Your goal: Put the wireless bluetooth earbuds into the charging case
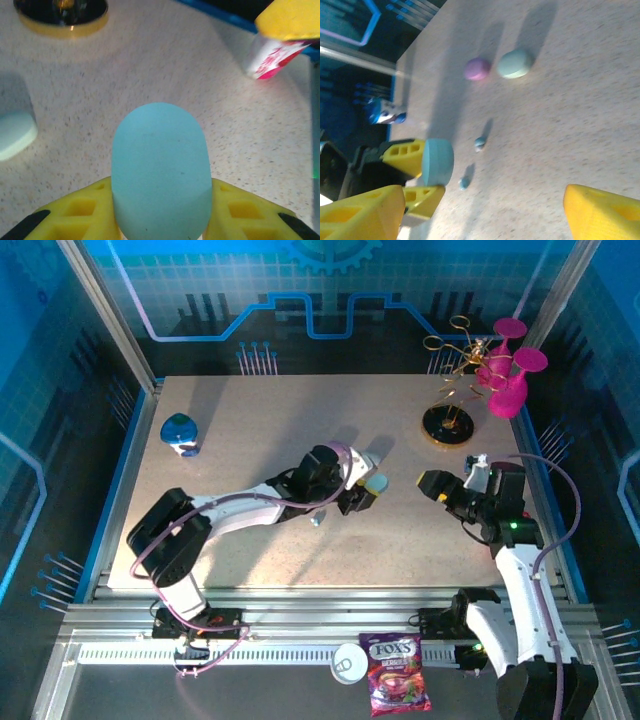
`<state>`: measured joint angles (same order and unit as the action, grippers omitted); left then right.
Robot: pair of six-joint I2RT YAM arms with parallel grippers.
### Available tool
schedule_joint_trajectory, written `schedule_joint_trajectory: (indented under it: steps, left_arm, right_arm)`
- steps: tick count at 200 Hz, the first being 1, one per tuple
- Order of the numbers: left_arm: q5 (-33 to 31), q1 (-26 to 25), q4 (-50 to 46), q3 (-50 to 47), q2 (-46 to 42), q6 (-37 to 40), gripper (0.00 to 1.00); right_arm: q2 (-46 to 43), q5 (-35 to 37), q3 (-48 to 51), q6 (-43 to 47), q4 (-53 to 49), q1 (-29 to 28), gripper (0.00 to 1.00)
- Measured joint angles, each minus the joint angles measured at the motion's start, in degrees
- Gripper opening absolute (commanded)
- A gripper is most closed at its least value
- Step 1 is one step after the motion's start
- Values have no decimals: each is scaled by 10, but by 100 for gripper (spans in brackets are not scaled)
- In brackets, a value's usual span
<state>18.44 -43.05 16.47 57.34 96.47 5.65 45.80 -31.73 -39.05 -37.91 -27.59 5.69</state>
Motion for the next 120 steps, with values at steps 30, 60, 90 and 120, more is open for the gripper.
schedule_joint_trajectory:
  steps: [30,60,90,120]
  left_arm:
    - [83,36,57,-42,-28,24,27]
    - [147,51,92,-66,-41,52,28]
    - [192,51,103,-78,-61,82,29]
    - [223,51,113,-80,-80,99,29]
  right_arm:
    - [8,-78,-22,-12,-20,-2,81]
    - [8,-132,-23,-51,-17,-30,81]
    - [11,-161,-21,-94,7,-75,78]
    - [28,-170,-12,-127,42,-114,69]
